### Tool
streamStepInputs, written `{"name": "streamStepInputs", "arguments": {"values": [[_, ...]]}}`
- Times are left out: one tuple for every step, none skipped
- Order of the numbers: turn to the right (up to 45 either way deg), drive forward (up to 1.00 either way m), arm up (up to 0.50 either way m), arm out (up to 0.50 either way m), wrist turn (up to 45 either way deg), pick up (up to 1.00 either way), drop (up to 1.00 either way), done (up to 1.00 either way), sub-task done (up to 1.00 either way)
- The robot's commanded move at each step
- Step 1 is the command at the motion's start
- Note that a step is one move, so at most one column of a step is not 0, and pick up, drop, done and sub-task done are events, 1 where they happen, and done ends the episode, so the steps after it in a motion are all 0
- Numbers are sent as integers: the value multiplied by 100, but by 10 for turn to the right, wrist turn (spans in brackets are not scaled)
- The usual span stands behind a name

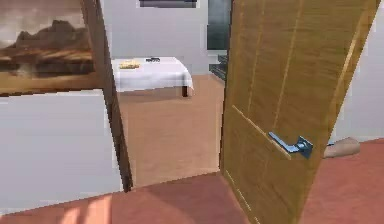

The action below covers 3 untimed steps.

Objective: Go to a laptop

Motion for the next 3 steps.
{"name": "streamStepInputs", "arguments": {"values": [[0, 100, 0, 0, 0, 0, 0, 0, 0], [-90, 0, 0, 0, 0, 0, 0, 0, 0], [0, 35, 0, 0, 0, 0, 0, 0, 0]]}}
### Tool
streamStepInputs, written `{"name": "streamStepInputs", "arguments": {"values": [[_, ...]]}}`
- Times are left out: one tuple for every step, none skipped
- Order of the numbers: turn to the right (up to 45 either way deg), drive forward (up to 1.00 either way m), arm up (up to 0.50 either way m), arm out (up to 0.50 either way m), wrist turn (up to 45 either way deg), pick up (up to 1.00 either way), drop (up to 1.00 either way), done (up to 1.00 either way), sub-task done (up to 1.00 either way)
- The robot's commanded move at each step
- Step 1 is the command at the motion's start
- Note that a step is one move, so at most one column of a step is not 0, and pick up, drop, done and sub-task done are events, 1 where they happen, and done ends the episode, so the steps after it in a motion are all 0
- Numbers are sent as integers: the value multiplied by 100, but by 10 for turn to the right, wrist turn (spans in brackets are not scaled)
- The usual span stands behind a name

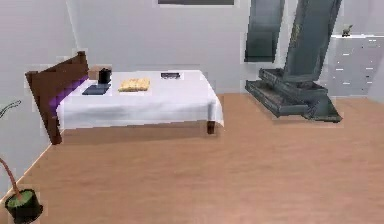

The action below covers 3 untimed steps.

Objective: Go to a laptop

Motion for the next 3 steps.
{"name": "streamStepInputs", "arguments": {"values": [[-120, 0, 0, 0, 0, 0, 0, 0, 0], [0, 100, 0, 0, 0, 0, 0, 0, 0], [0, 80, 0, 0, 0, 0, 0, 0, 0]]}}
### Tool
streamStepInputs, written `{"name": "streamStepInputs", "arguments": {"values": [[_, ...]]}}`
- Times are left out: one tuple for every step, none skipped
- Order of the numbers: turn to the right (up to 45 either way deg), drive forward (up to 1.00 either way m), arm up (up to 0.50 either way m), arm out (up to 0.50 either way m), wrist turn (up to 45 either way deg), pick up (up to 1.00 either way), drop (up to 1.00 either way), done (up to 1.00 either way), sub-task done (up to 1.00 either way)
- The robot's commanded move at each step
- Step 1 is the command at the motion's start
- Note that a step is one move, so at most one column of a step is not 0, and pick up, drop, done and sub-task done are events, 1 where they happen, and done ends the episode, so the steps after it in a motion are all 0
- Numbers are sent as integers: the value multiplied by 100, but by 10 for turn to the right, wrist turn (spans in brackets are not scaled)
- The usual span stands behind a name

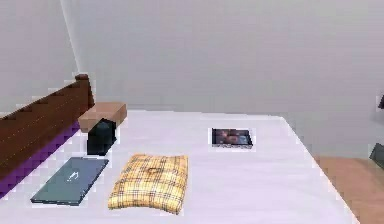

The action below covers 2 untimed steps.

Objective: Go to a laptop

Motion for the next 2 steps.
{"name": "streamStepInputs", "arguments": {"values": [[-360, 0, 0, 0, 0, 0, 0, 0, 0], [0, 0, 0, 0, 0, 0, 0, 100, 0]]}}
